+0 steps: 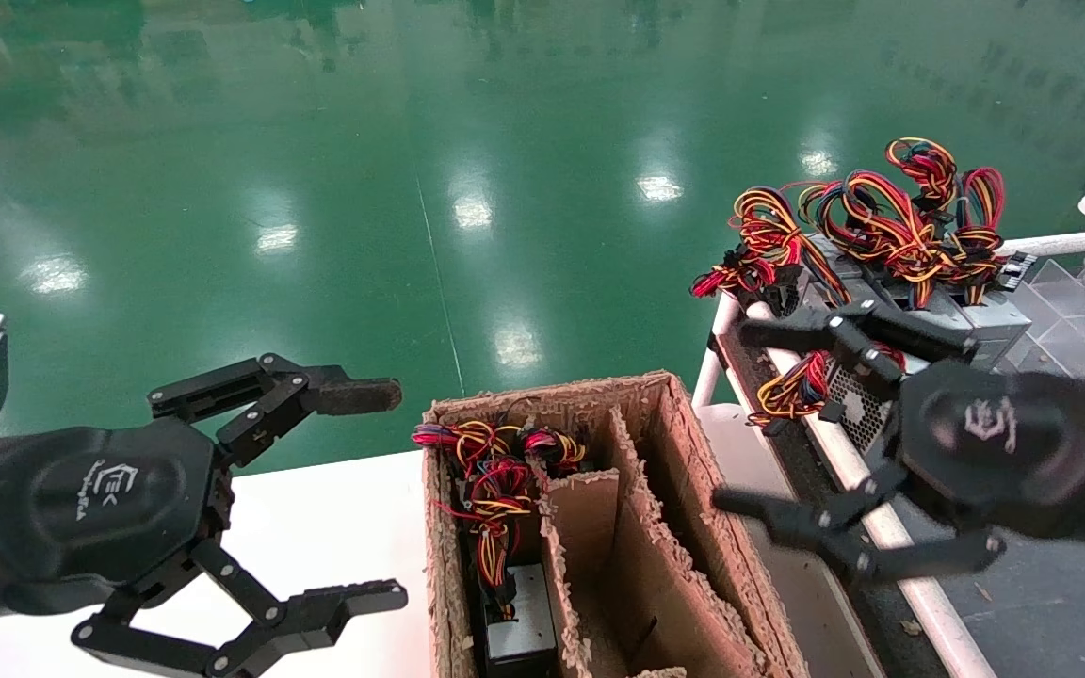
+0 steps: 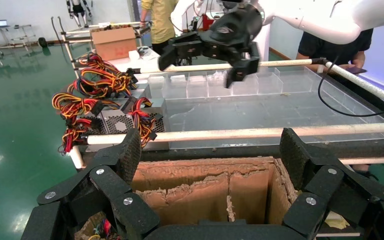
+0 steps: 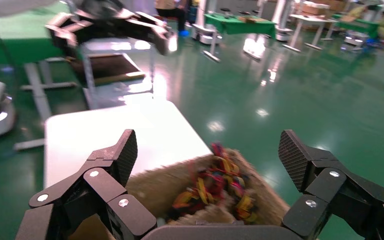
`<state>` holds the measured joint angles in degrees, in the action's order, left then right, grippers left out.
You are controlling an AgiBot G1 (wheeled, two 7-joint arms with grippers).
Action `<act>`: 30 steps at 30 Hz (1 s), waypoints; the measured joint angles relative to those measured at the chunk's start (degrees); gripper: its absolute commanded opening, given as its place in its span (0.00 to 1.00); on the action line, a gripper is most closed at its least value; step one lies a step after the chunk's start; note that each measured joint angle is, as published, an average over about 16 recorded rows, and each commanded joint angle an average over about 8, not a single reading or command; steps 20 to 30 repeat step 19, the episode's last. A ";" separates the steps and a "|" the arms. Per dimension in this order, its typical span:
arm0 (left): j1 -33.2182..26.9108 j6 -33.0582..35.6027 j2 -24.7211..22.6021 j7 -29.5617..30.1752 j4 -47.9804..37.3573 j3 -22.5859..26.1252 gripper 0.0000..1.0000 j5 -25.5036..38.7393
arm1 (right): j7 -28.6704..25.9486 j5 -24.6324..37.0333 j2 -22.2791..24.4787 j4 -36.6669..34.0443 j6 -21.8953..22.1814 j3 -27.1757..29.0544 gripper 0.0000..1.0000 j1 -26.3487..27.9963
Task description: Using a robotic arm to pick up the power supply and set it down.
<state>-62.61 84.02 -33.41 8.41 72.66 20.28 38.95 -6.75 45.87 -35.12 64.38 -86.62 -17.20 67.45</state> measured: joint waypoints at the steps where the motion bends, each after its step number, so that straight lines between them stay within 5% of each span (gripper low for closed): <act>1: 0.00 0.00 0.00 0.00 0.00 0.00 1.00 0.00 | -0.43 -0.43 0.01 0.99 0.10 0.13 1.00 -0.63; 12: 0.01 -0.01 0.01 -0.01 -0.01 0.00 1.00 -0.01 | -3.94 -4.15 0.09 9.40 0.93 1.21 1.00 -6.02; 30: 0.01 -0.01 0.01 -0.01 -0.02 0.00 1.00 -0.02 | -4.56 -4.93 0.10 11.10 1.08 1.43 1.00 -7.12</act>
